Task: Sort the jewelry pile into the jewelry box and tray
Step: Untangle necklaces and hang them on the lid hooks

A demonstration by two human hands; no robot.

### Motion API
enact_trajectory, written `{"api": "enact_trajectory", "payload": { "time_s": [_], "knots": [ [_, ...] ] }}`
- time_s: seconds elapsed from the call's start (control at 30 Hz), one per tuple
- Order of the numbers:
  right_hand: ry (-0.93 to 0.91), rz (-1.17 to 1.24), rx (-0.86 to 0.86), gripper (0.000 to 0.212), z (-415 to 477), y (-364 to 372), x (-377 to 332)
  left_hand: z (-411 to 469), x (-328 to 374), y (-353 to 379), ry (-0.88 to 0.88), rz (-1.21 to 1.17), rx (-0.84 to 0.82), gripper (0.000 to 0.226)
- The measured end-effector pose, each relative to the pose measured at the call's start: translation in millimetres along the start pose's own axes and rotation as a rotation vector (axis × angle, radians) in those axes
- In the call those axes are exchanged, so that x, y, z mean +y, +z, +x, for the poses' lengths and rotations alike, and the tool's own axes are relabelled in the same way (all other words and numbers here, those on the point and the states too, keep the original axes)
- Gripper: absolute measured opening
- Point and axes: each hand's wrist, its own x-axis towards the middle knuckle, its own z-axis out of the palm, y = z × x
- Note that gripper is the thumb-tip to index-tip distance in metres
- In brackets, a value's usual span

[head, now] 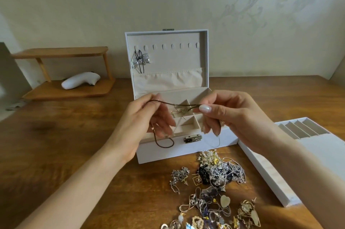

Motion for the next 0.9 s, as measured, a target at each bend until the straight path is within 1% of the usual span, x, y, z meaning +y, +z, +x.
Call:
{"api": "enact_trajectory", "payload": {
  "time_s": [0.1,0.2,0.27,0.37,0.43,0.5,0.57,0.7,0.8,0.9],
  "knots": [
    [0.017,-0.050,-0.059,0.006,-0.7,5.7,4.7,-0.4,6.1,0.7,-0.058,-0.217,-0.067,0.035],
    [0.058,-0.038,-0.045,0.006,-1.6,11.2,12.4,-0.8,7.6,0.2,-0.098,-0.311,-0.149,0.044],
    [0.089,-0.006,-0.028,0.008,-2.1,11.8,15.6,-0.5,6.7,0.0,-0.123,-0.294,-0.200,0.052],
    [0.114,0.056,0.029,0.008,-3.7,8.1,16.8,0.2,5.2,-2.1,-0.132,-0.113,-0.228,0.063],
    [0.123,0.126,0.098,0.010,-4.4,4.1,16.2,0.4,4.9,-4.9,-0.141,-0.014,-0.262,0.060],
    [0.126,0.181,0.169,0.013,-4.7,-0.7,15.9,0.9,5.8,-8.1,-0.153,0.012,-0.291,0.049],
    [0.124,0.190,0.227,0.013,-5.2,-4.9,17.1,1.4,7.7,-9.6,-0.177,-0.034,-0.321,0.042],
    [0.142,0.130,0.307,0.017,-6.8,-10.8,22.2,0.6,11.0,-9.7,-0.217,-0.202,-0.390,0.033],
    [0.145,0.113,0.330,0.016,-6.6,-10.9,23.3,2.6,11.2,-11.5,-0.229,-0.355,-0.446,0.042],
    [0.130,0.089,0.294,0.023,-8.3,-7.0,23.5,5.8,9.6,-12.4,-0.248,-0.443,-0.505,0.051]
  ]
}}
